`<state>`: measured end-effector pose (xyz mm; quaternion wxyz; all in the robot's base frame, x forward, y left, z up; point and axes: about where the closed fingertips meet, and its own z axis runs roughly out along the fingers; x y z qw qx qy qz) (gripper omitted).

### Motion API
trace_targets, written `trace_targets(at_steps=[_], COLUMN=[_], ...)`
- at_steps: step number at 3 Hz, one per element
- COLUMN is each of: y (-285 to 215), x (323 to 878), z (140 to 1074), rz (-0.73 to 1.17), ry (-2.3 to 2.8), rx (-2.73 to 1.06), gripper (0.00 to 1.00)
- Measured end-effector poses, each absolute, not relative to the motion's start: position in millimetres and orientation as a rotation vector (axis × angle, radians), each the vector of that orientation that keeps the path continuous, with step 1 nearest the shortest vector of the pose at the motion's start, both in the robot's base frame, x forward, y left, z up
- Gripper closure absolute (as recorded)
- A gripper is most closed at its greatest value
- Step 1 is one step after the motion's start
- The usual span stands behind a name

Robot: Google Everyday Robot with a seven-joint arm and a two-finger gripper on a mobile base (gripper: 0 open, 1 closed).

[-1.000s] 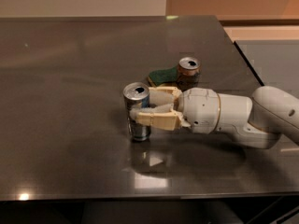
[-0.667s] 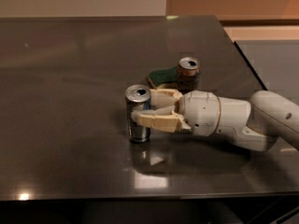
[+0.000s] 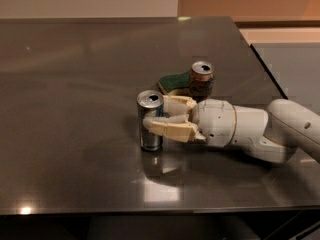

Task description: Place redbull can upright

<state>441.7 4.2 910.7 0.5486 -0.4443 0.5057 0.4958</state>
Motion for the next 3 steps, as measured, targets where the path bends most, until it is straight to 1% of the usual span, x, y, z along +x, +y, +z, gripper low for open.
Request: trace_targets(at_steps=[1,2,3], y=[3.7,5.6,5.7], x=[442.8,442.0,442.0], z=[908.0,908.9,908.9], rz=[1.168,1.170,1.170], ry=[1.212,1.210,1.209], rx=[-1.048,-1.052,-1.052], gripper=[0.12,0.00,0.00])
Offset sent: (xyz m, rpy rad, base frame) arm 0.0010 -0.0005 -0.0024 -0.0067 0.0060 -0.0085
